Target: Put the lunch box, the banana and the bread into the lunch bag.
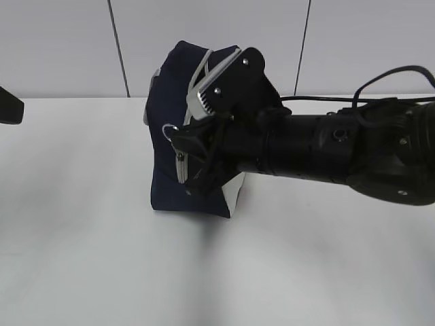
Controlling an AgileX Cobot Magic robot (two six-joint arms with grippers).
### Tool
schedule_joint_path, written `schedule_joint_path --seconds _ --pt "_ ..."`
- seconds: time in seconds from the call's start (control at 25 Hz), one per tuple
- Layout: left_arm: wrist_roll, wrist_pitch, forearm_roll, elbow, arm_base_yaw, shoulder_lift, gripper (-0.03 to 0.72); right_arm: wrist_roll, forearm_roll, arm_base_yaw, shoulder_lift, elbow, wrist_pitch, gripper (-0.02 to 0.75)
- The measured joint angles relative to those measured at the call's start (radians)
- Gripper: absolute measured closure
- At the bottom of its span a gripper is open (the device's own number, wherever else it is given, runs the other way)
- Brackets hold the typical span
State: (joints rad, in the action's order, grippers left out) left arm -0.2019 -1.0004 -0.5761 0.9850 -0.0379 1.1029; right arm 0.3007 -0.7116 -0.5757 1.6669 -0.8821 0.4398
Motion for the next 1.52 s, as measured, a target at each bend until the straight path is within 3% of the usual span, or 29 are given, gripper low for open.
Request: schedule_joint_path --seconds 0.32,0.92,1.08,1.52 --pt "-0.006 0.017 0.0 0.0 0.0 0.0 0.318 0.358 -0.401 0.112 0.0 -0.099 0.073 0.754" --pt "-0.229 0.079 -0.148 0.0 0.0 0.06 0.318 0.697 -0.779 0.145 0.052 -0.308 0.115 0.754" --pt "-0.339 0.1 -0.236 0.0 0.0 0.118 0.318 0.765 -0.833 0.147 0.069 -0.352 0.129 0.754" --pt "-0.672 0.146 -0.502 0.0 0.0 0.297 0.318 0.895 -0.838 0.204 0.069 -0.375 0.13 0.754"
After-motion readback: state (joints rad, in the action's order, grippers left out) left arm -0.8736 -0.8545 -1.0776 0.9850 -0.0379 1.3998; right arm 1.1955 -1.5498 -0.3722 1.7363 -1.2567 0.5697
